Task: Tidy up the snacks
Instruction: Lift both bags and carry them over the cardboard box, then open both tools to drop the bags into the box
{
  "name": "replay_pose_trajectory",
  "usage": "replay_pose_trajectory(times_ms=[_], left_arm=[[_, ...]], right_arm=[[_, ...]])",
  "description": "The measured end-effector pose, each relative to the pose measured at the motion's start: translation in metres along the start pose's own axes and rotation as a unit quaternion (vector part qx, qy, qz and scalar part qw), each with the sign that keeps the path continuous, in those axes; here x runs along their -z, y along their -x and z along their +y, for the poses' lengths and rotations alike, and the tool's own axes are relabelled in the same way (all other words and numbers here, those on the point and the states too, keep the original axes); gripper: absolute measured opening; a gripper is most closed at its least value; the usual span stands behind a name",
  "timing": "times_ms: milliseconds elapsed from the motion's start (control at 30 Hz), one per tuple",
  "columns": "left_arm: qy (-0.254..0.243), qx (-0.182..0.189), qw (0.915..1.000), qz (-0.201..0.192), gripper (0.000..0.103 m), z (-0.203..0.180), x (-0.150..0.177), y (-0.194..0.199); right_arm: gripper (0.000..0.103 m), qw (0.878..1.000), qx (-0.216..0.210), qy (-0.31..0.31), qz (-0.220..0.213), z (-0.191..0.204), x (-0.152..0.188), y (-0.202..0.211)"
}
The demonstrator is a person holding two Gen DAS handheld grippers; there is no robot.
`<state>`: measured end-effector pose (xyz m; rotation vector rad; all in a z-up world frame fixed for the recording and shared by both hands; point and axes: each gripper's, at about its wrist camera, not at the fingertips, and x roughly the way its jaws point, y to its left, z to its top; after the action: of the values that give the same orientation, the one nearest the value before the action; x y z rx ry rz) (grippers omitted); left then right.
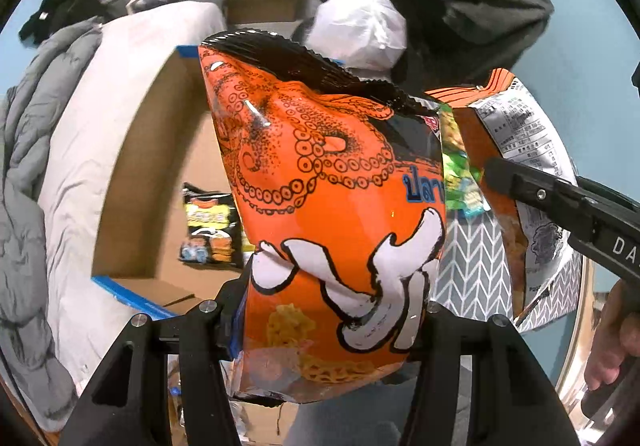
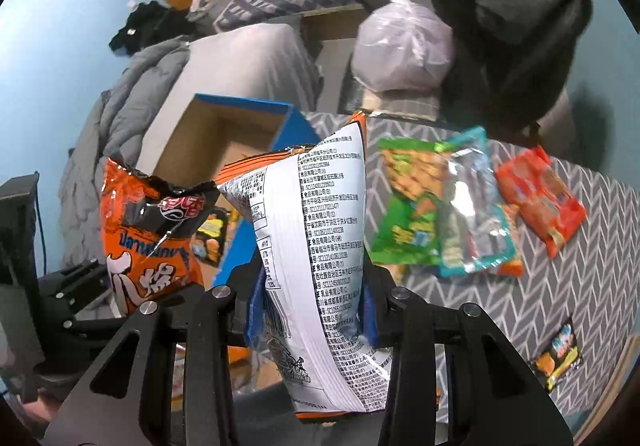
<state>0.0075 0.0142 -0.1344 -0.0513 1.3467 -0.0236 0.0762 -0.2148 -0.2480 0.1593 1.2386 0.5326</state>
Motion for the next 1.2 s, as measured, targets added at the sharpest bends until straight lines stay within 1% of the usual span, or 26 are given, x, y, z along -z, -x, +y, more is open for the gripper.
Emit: replay_pose_trajectory(times_ms=[167,367,633,867,1000,1200], left_arm=[[0.023,-0.006,0.9997,-0.007,0.056,0.029,0.001,0.003],[0.059,-0.014,0.9981,-0.010,0.056,0.068,-0.006,0.000],[0.096,-0.030,0.9949,-0.011,0.056,0.114,-0.017,-0.015],[0.114,-0.044,0.9925,-0.010,0.056,0.142,-0.027,-0.036],[0.122,-0.048,0.9913,0.003,0.056,0.154,-0.029,-0.049],[0.135,-0.050,0.9894,0.017,0.056,0.165,-0.027,-0.062]], right_arm=[[0.038,1.000,-0.006,0.024,0.005,0.025,-0.014,-0.015],[0.038,0.999,-0.013,0.047,0.012,0.054,-0.029,-0.037],[0.038,0.997,-0.021,0.068,0.027,0.088,-0.050,-0.071],[0.038,0.997,-0.026,0.061,0.039,0.106,-0.068,-0.105],[0.038,0.997,-0.037,0.050,0.052,0.113,-0.076,-0.125],[0.038,0.996,-0.035,0.051,0.064,0.126,-0.083,-0.145]])
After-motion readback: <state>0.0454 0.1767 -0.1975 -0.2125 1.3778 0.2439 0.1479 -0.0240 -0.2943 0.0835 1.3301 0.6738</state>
